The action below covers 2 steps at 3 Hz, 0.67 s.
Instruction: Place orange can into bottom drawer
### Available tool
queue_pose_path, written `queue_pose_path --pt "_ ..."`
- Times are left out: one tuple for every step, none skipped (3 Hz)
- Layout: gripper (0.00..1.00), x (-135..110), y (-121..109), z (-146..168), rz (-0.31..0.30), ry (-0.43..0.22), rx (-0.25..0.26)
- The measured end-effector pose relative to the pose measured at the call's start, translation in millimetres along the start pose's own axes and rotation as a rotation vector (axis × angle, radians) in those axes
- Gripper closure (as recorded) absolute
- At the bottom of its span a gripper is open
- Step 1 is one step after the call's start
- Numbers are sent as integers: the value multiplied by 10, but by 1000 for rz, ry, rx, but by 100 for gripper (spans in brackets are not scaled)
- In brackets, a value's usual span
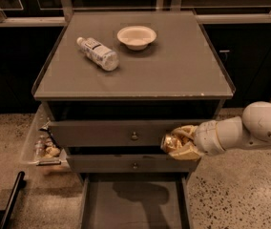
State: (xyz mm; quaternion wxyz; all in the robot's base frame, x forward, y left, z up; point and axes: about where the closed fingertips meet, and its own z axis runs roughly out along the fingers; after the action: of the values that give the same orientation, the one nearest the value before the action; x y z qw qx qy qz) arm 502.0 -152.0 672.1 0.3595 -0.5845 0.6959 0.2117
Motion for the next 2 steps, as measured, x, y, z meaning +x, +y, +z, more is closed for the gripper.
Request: queue_pose_path --pt "100 0 0 1 0 0 0" --pt "100 249 88 297 34 -9 -24"
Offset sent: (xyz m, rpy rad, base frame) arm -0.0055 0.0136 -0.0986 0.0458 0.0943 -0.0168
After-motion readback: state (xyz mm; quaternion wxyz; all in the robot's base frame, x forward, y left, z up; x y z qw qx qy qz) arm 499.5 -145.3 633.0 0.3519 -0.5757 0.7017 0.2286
